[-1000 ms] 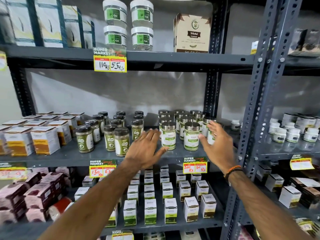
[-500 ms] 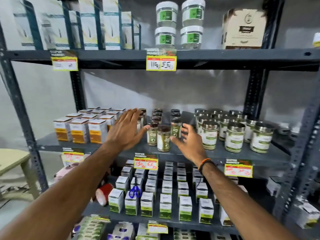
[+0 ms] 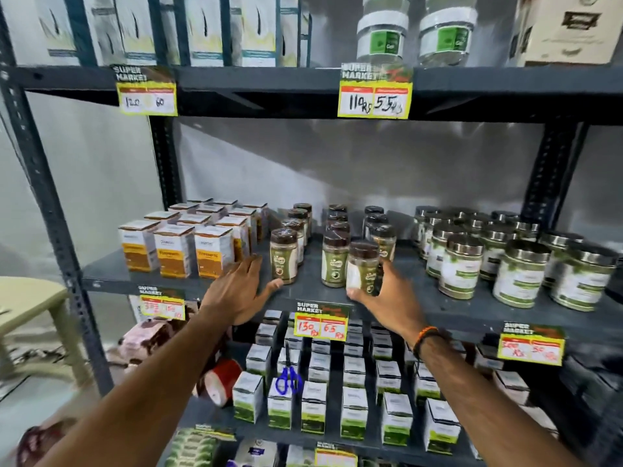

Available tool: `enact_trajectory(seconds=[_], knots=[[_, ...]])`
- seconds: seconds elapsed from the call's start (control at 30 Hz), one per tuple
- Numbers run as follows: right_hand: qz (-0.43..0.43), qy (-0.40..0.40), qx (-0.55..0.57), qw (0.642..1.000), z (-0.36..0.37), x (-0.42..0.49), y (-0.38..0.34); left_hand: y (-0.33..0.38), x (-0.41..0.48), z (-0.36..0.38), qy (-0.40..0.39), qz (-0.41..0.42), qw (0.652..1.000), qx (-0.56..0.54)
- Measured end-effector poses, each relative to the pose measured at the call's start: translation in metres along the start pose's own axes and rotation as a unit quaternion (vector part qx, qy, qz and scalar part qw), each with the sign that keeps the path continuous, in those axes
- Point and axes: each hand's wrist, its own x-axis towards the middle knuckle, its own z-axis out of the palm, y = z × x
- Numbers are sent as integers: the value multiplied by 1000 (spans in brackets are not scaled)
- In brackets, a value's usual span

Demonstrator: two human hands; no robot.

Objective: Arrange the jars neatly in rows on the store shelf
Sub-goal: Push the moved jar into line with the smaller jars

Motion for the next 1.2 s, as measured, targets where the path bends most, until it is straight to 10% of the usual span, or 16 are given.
enact_trajectory(seconds=[1.2], knots=[[105, 99, -167, 975, -9, 21, 34, -4, 1, 25, 3, 11, 1000, 22]])
